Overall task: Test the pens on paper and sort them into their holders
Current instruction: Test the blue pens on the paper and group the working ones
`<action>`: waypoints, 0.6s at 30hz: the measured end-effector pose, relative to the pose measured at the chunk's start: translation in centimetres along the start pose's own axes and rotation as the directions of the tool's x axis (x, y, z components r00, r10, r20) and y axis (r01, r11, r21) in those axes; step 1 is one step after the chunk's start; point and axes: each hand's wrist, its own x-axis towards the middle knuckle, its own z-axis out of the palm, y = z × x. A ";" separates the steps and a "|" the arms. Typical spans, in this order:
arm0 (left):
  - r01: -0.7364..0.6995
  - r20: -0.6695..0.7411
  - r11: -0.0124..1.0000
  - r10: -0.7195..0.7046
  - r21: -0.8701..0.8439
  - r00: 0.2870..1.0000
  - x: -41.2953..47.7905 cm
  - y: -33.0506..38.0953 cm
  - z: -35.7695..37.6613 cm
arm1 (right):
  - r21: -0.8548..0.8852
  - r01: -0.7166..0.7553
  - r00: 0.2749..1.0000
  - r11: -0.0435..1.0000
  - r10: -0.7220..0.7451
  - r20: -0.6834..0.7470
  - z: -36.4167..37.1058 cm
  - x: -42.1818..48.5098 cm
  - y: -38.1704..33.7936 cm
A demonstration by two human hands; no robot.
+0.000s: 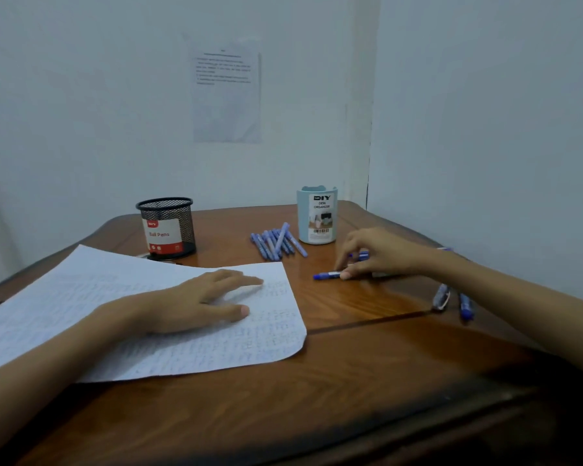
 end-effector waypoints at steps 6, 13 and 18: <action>0.063 -0.020 0.998 -0.064 -0.015 0.998 -0.3 1.8 0.1 | -0.044 0.067 0.884 0.997 -0.080 -0.460 0.5 1.5 -2.4; 0.164 0.135 0.986 -0.165 0.021 0.977 -0.7 2.9 0.0 | 0.602 0.188 0.953 0.776 0.004 -0.303 0.1 1.3 -6.1; 0.095 0.207 0.992 -0.110 0.082 0.972 -0.3 1.8 0.1 | 0.789 0.142 0.956 0.598 0.124 -0.266 0.7 1.7 -5.9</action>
